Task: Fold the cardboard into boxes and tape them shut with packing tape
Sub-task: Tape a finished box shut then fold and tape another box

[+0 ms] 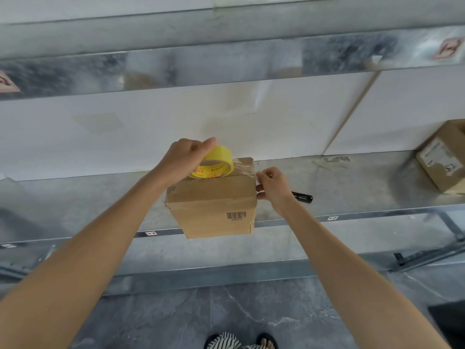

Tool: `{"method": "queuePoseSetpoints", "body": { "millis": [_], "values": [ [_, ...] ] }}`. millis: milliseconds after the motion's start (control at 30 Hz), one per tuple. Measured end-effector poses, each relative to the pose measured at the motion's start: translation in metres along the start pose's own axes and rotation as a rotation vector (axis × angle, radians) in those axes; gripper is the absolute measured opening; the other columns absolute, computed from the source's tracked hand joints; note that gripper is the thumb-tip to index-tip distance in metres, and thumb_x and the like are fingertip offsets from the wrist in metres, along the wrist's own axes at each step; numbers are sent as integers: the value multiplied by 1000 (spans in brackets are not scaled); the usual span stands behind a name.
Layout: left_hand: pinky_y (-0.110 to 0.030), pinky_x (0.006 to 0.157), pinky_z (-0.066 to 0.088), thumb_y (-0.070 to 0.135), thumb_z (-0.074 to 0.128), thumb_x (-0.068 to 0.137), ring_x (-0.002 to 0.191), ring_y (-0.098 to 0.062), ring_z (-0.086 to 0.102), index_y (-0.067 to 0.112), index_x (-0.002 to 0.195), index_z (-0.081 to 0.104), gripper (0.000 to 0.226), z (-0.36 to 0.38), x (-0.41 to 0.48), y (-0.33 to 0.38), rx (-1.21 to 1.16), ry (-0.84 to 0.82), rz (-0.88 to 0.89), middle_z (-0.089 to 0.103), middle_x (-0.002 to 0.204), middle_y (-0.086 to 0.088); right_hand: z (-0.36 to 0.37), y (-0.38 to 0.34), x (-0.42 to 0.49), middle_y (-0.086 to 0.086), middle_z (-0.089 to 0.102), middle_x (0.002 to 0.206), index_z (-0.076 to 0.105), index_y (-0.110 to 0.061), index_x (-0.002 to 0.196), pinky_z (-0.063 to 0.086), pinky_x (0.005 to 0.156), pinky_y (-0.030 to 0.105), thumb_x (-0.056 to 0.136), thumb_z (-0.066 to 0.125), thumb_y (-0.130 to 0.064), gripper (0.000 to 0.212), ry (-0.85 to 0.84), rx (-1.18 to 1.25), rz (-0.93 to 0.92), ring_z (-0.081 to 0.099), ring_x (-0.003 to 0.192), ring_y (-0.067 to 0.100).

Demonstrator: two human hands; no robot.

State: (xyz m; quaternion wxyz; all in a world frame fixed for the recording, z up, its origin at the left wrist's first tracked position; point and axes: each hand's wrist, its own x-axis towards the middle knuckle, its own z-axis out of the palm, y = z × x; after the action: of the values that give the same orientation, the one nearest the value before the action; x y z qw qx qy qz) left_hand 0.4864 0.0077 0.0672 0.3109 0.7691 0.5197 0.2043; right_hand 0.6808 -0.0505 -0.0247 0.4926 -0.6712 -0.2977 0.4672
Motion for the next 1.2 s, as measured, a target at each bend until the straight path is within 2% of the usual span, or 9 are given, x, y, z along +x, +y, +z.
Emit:
{"method": "queuePoseSetpoints", "body": {
  "millis": [100,233,333,467,567,767,900,1067,1200],
  "values": [
    [-31,60,33,55,39,94,51,-16,39,10,62,39,55,1,2,-1,11,5,-2,46,59,-7,9,6,1,5,50,77,45,-12,87,47,48,29,97,48,-19,12,44,-89,-45,48,60,14],
    [-30,59,35,56,38,93,41,-8,37,10,64,39,55,2,4,0,45,4,-14,44,61,-8,2,9,-2,9,46,121,33,-12,137,49,87,41,94,54,-26,49,81,-243,-54,53,99,21],
    [-30,59,35,57,38,93,40,-5,39,11,64,36,54,1,6,2,52,-7,-25,44,62,-8,-7,-10,-12,6,34,142,30,-15,144,41,103,37,93,48,-8,55,82,-294,-275,43,121,19],
    [-31,63,38,57,36,94,58,-18,51,12,65,35,54,0,6,4,45,-28,-21,46,65,-8,15,-40,-22,2,26,154,29,-14,146,19,117,41,87,62,-39,72,-163,-642,-567,19,143,16],
    [-32,64,39,53,34,95,60,-18,52,9,66,45,54,-1,5,8,26,-48,-26,54,65,-9,35,-32,-18,-2,19,157,13,-17,151,11,118,43,72,65,-65,106,-230,-849,-531,10,145,13],
    [-27,52,31,36,55,90,46,-12,36,12,55,37,45,-9,10,13,-79,33,80,35,47,0,41,-18,-13,-4,19,156,6,-22,151,14,117,43,64,59,-76,116,-128,-950,-573,12,144,13],
    [-29,52,24,38,58,85,50,-17,26,16,51,30,49,-34,14,10,213,80,125,26,48,1,39,-18,-14,-5,14,158,4,-20,151,9,118,43,71,54,-76,110,-169,-1045,-564,6,145,12],
    [-31,62,38,44,49,89,71,-30,56,5,62,56,48,-41,2,-8,663,59,91,57,67,-8,40,-19,-14,-7,10,159,10,-20,151,7,118,44,77,42,-77,99,-200,-1154,-588,2,145,12],
    [-31,64,33,45,46,92,78,-31,55,6,72,58,46,-36,-1,-14,805,76,100,54,75,-7,40,-21,-13,-8,2,160,8,-19,152,4,118,46,81,35,-76,95,-237,-1228,-574,-3,146,12]
  ]
}}
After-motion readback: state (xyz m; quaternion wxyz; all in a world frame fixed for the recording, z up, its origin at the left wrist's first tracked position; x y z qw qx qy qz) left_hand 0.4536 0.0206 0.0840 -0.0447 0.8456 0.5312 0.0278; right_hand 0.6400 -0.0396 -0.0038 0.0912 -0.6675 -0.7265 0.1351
